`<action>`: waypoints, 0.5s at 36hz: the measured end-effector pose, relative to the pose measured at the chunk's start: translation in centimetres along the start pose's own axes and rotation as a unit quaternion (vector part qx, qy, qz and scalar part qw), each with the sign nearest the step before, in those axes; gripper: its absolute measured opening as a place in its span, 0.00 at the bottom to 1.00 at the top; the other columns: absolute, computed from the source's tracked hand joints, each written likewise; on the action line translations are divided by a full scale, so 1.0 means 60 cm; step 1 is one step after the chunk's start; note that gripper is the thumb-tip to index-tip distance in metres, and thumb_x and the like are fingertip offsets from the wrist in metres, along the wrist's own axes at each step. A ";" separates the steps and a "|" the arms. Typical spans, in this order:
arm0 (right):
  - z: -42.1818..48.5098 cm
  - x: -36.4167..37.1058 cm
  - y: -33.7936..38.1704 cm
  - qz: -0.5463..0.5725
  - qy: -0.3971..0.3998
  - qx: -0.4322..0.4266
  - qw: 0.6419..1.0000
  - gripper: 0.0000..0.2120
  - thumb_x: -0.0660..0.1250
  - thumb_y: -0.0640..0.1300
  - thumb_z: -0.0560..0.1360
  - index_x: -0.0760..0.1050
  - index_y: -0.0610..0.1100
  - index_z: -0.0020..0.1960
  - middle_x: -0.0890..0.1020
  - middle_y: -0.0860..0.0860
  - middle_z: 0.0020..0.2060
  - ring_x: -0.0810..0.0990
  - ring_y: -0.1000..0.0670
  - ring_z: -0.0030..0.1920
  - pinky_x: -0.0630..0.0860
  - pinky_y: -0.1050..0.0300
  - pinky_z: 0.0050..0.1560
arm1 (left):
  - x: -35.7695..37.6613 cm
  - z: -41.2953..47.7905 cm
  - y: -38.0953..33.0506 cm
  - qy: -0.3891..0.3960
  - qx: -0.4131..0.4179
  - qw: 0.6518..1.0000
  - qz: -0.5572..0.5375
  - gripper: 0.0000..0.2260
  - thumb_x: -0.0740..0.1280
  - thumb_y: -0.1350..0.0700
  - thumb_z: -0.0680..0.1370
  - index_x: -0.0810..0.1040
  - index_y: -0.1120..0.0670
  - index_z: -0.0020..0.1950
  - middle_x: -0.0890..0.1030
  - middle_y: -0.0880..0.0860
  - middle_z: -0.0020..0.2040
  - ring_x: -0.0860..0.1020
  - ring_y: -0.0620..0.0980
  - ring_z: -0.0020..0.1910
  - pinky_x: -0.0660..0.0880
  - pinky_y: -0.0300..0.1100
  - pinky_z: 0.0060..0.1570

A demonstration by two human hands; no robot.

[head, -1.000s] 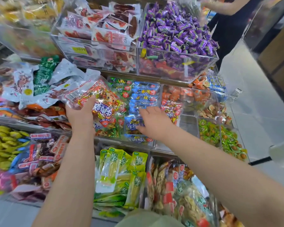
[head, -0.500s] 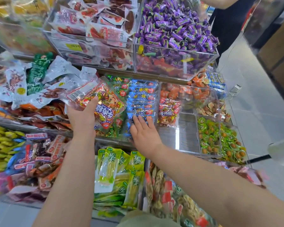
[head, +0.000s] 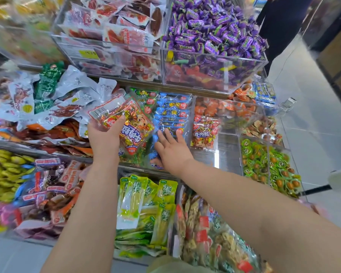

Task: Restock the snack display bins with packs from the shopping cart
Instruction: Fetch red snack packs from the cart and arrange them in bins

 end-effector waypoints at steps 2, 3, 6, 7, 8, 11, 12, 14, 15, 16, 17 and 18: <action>0.019 -0.007 -0.001 -0.004 0.023 0.009 1.000 0.30 0.50 0.64 0.79 0.59 0.46 0.72 0.48 0.43 0.77 0.43 0.41 0.76 0.43 0.35 0.71 | 0.002 -0.005 0.002 0.008 -0.001 1.000 -0.003 0.42 0.78 0.50 0.67 0.60 0.57 0.75 0.69 0.58 0.71 0.73 0.56 0.67 0.72 0.60 0.64; 0.027 -0.008 0.000 -0.012 0.032 0.016 0.999 0.30 0.50 0.64 0.78 0.57 0.46 0.73 0.47 0.43 0.77 0.42 0.41 0.76 0.43 0.35 0.71 | 0.001 -0.008 0.001 0.010 -0.001 1.000 -0.004 0.41 0.77 0.51 0.68 0.60 0.57 0.75 0.70 0.58 0.70 0.73 0.56 0.67 0.72 0.61 0.64; 0.031 -0.004 0.009 -0.034 0.034 0.033 0.998 0.33 0.50 0.65 0.78 0.53 0.46 0.75 0.43 0.44 0.77 0.39 0.42 0.76 0.41 0.35 0.71 | -0.002 -0.014 -0.003 0.008 0.002 1.000 -0.012 0.40 0.77 0.53 0.68 0.61 0.58 0.75 0.71 0.58 0.70 0.73 0.56 0.66 0.71 0.62 0.64; 0.027 -0.004 0.010 -0.038 0.030 0.030 0.998 0.34 0.50 0.65 0.78 0.52 0.46 0.75 0.42 0.45 0.77 0.39 0.42 0.76 0.41 0.36 0.71 | -0.004 -0.016 -0.005 0.006 0.004 1.000 -0.017 0.40 0.77 0.53 0.69 0.61 0.58 0.75 0.71 0.58 0.70 0.73 0.56 0.66 0.71 0.60 0.64; 0.020 -0.006 0.007 -0.033 0.028 0.023 0.999 0.35 0.50 0.66 0.77 0.51 0.45 0.76 0.42 0.45 0.77 0.39 0.43 0.76 0.41 0.36 0.72 | -0.004 -0.018 -0.007 0.004 0.007 1.000 -0.020 0.40 0.77 0.53 0.69 0.61 0.58 0.75 0.71 0.57 0.71 0.74 0.54 0.66 0.72 0.58 0.64; -0.004 -0.025 -0.010 0.052 0.021 -0.002 0.998 0.38 0.53 0.67 0.76 0.52 0.43 0.76 0.42 0.46 0.77 0.38 0.43 0.76 0.38 0.40 0.73 | -0.001 -0.026 -0.013 0.000 0.009 1.000 -0.026 0.42 0.77 0.53 0.70 0.57 0.57 0.77 0.68 0.55 0.71 0.73 0.50 0.64 0.73 0.52 0.64; -0.013 -0.034 -0.016 0.096 0.015 -0.008 0.995 0.39 0.54 0.67 0.75 0.51 0.43 0.76 0.42 0.45 0.77 0.37 0.43 0.76 0.38 0.42 0.73 | 0.000 -0.029 -0.015 0.004 0.006 1.000 -0.028 0.43 0.77 0.53 0.69 0.56 0.56 0.78 0.68 0.55 0.71 0.73 0.51 0.65 0.73 0.53 0.64; -0.035 -0.053 -0.033 0.187 -0.002 -0.009 0.982 0.42 0.59 0.65 0.74 0.49 0.42 0.77 0.42 0.45 0.77 0.37 0.43 0.76 0.40 0.44 0.74 | 0.008 -0.035 -0.019 0.015 -0.005 1.000 -0.025 0.44 0.77 0.50 0.68 0.57 0.54 0.77 0.69 0.56 0.70 0.74 0.54 0.64 0.74 0.55 0.62; -0.045 -0.062 -0.042 0.234 -0.019 -0.006 0.972 0.41 0.61 0.63 0.75 0.51 0.41 0.76 0.44 0.45 0.77 0.38 0.44 0.76 0.42 0.46 0.74 | 0.014 -0.040 -0.022 0.025 -0.008 0.999 -0.030 0.43 0.78 0.49 0.67 0.60 0.54 0.75 0.71 0.56 0.68 0.75 0.54 0.62 0.76 0.54 0.58; -0.056 -0.068 -0.053 0.287 -0.046 0.003 0.957 0.37 0.63 0.60 0.75 0.55 0.41 0.75 0.47 0.45 0.77 0.40 0.44 0.76 0.44 0.47 0.74 | 0.022 -0.045 -0.026 0.037 -0.006 0.998 -0.041 0.40 0.78 0.49 0.65 0.64 0.55 0.72 0.74 0.56 0.65 0.77 0.53 0.58 0.79 0.51 0.51; -0.067 -0.073 -0.064 0.346 -0.079 0.020 0.935 0.32 0.65 0.55 0.76 0.60 0.42 0.74 0.52 0.45 0.77 0.45 0.45 0.76 0.47 0.49 0.74 | 0.030 -0.050 -0.029 0.047 -0.001 0.997 -0.053 0.37 0.78 0.49 0.63 0.68 0.55 0.68 0.76 0.56 0.63 0.79 0.53 0.54 0.80 0.47 0.43; -0.079 -0.076 -0.077 0.412 -0.113 0.048 0.903 0.26 0.65 0.50 0.77 0.65 0.43 0.71 0.59 0.45 0.75 0.53 0.47 0.75 0.51 0.52 0.73 | 0.039 -0.056 -0.032 0.055 -0.002 0.997 -0.063 0.35 0.78 0.48 0.62 0.69 0.54 0.65 0.78 0.56 0.61 0.79 0.53 0.52 0.80 0.46 0.39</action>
Point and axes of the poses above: each hand's wrist, its own z-axis towards the middle knuckle, its own x-axis out of the palm, y = z × x, the point moved 2 cm from there along z, towards the middle knuckle
